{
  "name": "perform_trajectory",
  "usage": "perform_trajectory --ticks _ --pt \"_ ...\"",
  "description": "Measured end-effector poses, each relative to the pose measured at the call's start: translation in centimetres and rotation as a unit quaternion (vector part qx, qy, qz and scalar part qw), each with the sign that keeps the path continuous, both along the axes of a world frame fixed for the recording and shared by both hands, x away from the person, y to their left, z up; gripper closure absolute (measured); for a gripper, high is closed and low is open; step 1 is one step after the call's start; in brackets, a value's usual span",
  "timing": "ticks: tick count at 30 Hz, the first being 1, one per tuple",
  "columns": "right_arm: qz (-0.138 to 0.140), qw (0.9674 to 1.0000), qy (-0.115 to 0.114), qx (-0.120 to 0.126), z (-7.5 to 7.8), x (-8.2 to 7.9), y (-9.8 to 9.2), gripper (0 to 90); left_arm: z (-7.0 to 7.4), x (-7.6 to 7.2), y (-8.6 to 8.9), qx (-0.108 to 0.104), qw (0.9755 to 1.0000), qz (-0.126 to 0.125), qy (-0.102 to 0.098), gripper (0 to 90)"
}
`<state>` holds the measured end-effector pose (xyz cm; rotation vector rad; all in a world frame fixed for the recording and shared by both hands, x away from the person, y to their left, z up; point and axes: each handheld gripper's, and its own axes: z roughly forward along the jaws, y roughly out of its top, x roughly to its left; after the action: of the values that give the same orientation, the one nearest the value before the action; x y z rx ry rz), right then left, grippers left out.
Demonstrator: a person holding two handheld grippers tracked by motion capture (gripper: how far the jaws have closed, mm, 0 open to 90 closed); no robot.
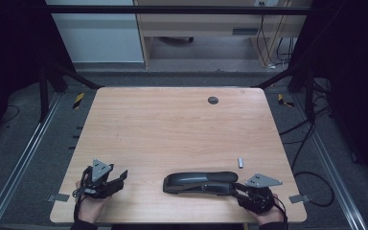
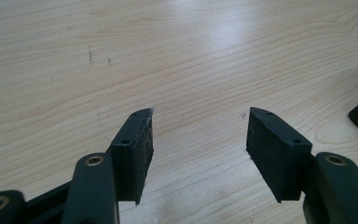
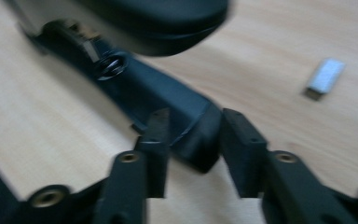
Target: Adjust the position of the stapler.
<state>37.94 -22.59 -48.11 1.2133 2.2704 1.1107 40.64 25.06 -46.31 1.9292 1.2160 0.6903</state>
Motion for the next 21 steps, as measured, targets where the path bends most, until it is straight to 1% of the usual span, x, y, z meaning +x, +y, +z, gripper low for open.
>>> perform_trajectory --ticks 1,3,5,7,8,9,10,11,12,13,14,15,16,17,19,21 --pt "-0.013 0.9999 -0.010 0.002 0.0 0.0 -0.2 49.8 0.0 0.0 0.0 0.000 1.0000 0.000 -0.001 40.5" --pt "-0.028 0.9991 -0.031 0.002 0.0 0.1 -0.7 41.1 0.1 -0.1 -0.1 -0.002 1.0000 -0.001 -0.002 40.4" --pt "-0.043 0.9981 -0.044 0.002 0.0 0.2 -1.1 31.3 0.1 -0.1 -0.1 -0.002 1.0000 -0.002 -0.003 40.4" --pt "-0.058 0.9975 -0.041 0.000 -0.1 0.5 -1.6 23.9 0.2 -0.2 -0.3 -0.005 1.0000 -0.004 -0.004 40.2" --pt "-0.071 0.9970 -0.031 0.003 -0.2 0.7 -1.9 19.5 0.3 -0.2 -0.3 -0.006 1.0000 -0.006 -0.004 40.2" --pt "-0.078 0.9966 -0.026 0.005 -0.3 0.9 -2.2 16.3 0.4 -0.3 -0.4 -0.004 0.9999 -0.009 -0.004 40.1" --pt "-0.088 0.9959 -0.018 0.008 -0.3 1.0 -2.5 14.6 0.4 -0.3 -0.5 -0.003 0.9999 -0.011 -0.005 40.0" --pt "-0.099 0.9949 -0.018 0.010 -0.4 1.2 -2.8 12.2 0.5 -0.4 -0.7 -0.008 0.9999 -0.011 -0.007 39.9" --pt "-0.099 0.9949 -0.018 0.010 -0.4 1.2 -2.8 12.2 0.5 -0.4 -0.7 -0.008 0.9999 -0.011 -0.007 39.8" --pt "-0.110 0.9937 -0.019 0.007 -0.6 1.4 -3.4 9.3 0.7 -0.5 -0.9 -0.006 0.9998 -0.018 -0.008 39.7" --pt "-0.112 0.9935 -0.020 0.006 -0.6 1.5 -3.7 8.0 0.8 -0.5 -1.0 -0.009 0.9997 -0.020 -0.009 39.6" --pt "-0.116 0.9931 -0.015 0.010 -0.6 1.6 -3.9 5.9 0.9 -0.5 -1.2 -0.008 0.9997 -0.022 -0.010 39.5" --pt "-0.116 0.9931 -0.015 0.010 -0.6 1.6 -3.9 5.9 0.9 -0.5 -1.2 -0.008 0.9997 -0.022 -0.010 39.4" --pt "-0.129 0.9916 -0.010 0.008 -0.7 1.7 -4.4 4.7 1.2 -0.7 -1.5 -0.010 0.9995 -0.029 -0.010 39.2" --pt "-0.136 0.9906 -0.011 0.006 -0.8 1.9 -4.6 4.1 1.5 -0.8 -1.9 -0.011 0.9991 -0.037 -0.014 39.2" --pt "-0.135 0.9908 -0.006 0.007 -0.9 1.9 -4.8 4.1 1.8 -1.0 -2.4 -0.009 0.9987 -0.047 -0.017 39.0"
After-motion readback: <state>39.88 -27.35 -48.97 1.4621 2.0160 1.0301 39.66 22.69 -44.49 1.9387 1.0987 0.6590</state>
